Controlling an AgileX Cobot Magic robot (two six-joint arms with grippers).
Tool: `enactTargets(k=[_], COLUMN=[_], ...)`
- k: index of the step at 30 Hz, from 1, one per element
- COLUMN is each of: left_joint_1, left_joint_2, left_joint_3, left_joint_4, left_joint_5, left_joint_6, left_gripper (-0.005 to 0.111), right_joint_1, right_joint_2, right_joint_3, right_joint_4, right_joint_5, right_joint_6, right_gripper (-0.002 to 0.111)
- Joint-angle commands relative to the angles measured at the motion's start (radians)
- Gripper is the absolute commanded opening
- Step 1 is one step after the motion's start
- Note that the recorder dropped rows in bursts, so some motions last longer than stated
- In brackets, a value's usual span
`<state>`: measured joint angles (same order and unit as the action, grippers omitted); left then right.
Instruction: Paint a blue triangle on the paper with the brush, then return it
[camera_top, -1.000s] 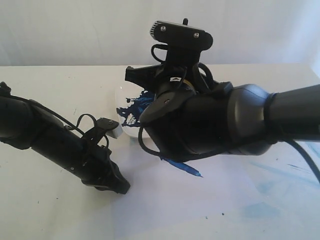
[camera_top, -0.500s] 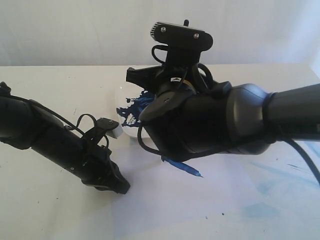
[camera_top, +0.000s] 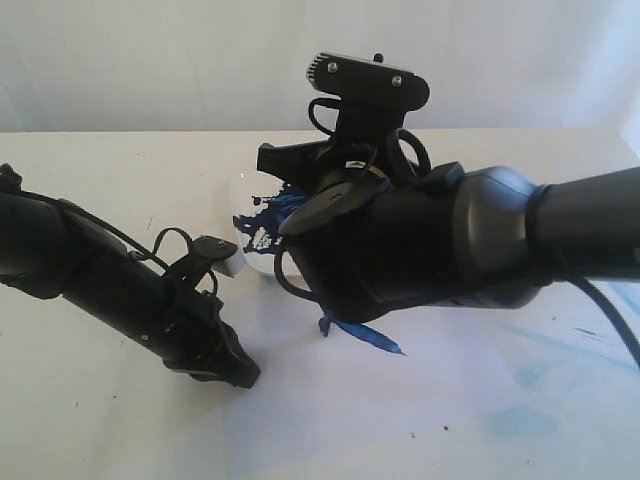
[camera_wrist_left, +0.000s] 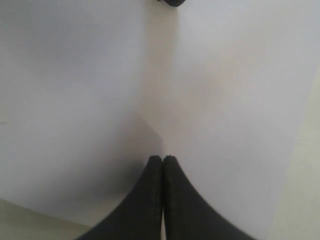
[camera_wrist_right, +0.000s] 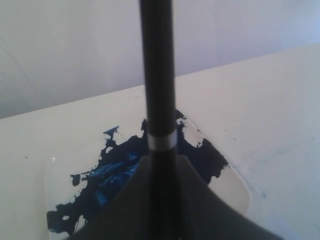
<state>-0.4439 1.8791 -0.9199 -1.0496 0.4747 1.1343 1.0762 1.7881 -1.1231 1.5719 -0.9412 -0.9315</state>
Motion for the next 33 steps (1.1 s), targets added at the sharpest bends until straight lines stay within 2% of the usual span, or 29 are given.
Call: enactTargets(k=[1,33], left_joint_1=[-0.005,-0.005], left_joint_2=[-0.004,-0.004], left_joint_3=[0.000,0.000], left_joint_4=[0.012,0.012], left_joint_5=[-0.014,-0.014], left_joint_6=[-0.005,-0.005], left_gripper=[0.000,0.000], right_joint_1=[0.009,0.052], right_joint_2=[-0.002,-0.042], right_joint_3=[-0.003,-0.003], right_joint_4=[0.027,0.173], right_joint_5=[-0.007,-0.047], right_joint_6=[-0.021,-0.139], right_gripper=[0.000,0.000])
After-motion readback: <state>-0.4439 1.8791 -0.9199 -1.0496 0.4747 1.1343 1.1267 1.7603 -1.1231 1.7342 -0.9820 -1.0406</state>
